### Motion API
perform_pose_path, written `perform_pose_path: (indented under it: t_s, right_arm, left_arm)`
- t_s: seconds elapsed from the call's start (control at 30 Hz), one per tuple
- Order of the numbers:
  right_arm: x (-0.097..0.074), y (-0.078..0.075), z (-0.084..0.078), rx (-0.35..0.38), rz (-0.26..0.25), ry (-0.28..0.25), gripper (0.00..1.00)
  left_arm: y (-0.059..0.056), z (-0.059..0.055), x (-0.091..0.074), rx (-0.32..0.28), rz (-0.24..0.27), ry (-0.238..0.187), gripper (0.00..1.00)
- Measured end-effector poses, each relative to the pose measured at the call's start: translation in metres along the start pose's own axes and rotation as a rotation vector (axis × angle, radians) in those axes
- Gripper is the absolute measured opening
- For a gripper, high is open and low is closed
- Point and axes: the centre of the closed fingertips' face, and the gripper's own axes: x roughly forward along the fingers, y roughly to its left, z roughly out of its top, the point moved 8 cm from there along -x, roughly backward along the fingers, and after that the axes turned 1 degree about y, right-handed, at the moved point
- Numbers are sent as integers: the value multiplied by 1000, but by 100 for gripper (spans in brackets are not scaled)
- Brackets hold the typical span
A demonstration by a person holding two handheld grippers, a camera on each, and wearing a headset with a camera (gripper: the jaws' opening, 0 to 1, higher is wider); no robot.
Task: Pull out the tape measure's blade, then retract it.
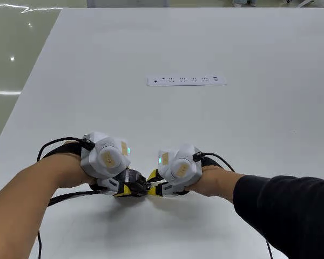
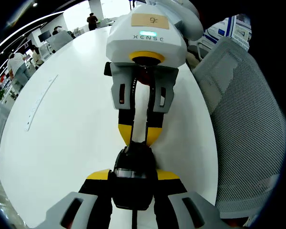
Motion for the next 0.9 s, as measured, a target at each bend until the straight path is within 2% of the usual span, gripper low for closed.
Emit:
perform_pose_path:
  t_s: [0.03, 0.2, 0.73, 0.9]
  right_arm:
    - [-1, -2, -1, 30, 13, 0, 9]
    - [-1, -3, 0, 13, 23, 12, 7]
    - [-8, -3, -7, 48, 36, 17, 7]
    - [-8, -4, -9, 66, 42, 16, 9]
  left_arm:
    - [0, 0, 0, -2, 0, 2, 30]
    - [0, 0, 0, -10, 2, 9, 29]
    - [-1, 0, 0, -19, 6, -5, 29]
    - [-1, 1, 1, -22, 4, 3, 29]
